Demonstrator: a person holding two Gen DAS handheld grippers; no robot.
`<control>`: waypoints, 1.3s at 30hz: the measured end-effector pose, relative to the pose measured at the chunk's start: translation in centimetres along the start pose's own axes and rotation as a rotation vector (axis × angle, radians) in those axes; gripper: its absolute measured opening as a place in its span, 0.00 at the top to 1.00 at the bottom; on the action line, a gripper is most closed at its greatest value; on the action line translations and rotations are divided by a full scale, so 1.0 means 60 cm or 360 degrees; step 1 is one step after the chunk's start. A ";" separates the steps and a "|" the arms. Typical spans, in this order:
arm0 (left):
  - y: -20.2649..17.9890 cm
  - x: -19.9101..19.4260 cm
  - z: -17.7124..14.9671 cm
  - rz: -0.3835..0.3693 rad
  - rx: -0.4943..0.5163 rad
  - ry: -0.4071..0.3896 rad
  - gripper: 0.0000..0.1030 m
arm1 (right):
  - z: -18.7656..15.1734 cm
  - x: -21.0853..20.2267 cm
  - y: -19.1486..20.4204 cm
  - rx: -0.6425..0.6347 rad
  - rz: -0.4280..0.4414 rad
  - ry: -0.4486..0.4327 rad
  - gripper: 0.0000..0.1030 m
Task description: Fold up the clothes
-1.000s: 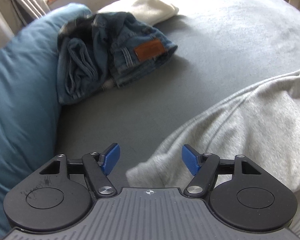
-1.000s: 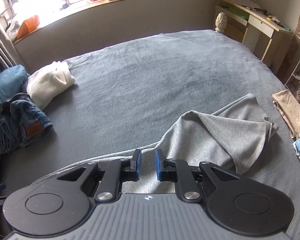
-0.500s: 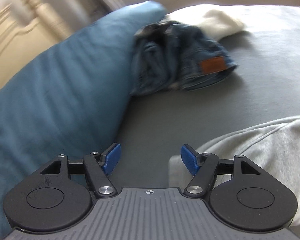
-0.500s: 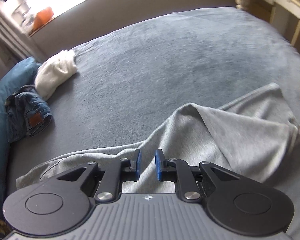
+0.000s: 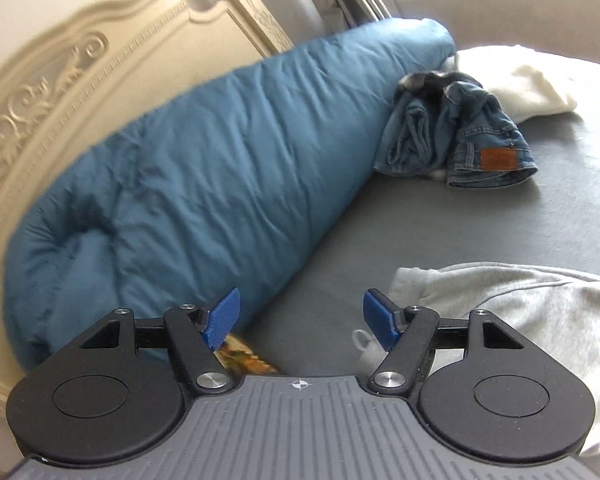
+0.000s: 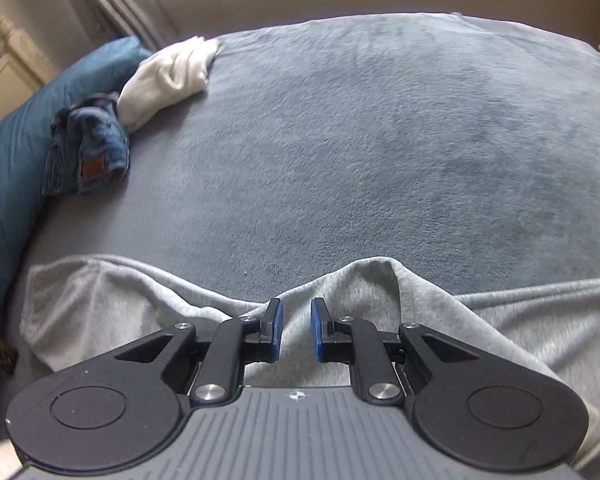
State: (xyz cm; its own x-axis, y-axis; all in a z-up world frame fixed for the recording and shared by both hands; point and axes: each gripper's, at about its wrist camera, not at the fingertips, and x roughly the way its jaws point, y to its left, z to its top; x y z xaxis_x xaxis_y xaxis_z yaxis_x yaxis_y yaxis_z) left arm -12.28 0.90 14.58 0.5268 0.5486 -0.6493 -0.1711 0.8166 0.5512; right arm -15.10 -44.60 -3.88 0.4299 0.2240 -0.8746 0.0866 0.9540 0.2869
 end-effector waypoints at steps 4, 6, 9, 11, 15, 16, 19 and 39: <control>0.046 -0.030 0.014 0.0074 0.0045 -0.0018 0.31 | -0.022 0.045 0.000 -0.0010 0.0019 -0.0008 0.85; 0.066 -0.030 0.022 0.0113 0.0047 -0.0008 0.31 | -0.036 0.062 0.002 0.0006 0.0018 -0.0022 0.85; 0.090 -0.021 0.032 0.0172 0.0008 -0.0003 0.30 | -0.056 0.089 0.006 0.0031 0.0018 -0.0043 0.85; 0.094 -0.010 0.036 0.0177 -0.0044 -0.0010 0.30 | -0.070 0.107 0.008 0.0047 0.0018 -0.0057 0.85; 0.063 0.027 0.034 0.0038 -0.0117 -0.0059 0.30 | -0.088 0.124 0.020 0.0029 0.0014 -0.0089 0.85; 0.042 0.040 0.028 -0.0025 -0.0098 -0.0080 0.29 | -0.088 0.118 0.026 -0.0004 0.0010 -0.0099 0.85; -0.041 0.094 0.005 -0.0239 0.0002 -0.0113 0.29 | -0.086 0.099 0.046 -0.0102 -0.0001 -0.0129 0.85; -0.394 0.268 -0.133 -0.0834 0.0510 -0.0133 0.30 | -0.080 0.204 0.278 -0.1144 -0.0036 -0.0112 0.75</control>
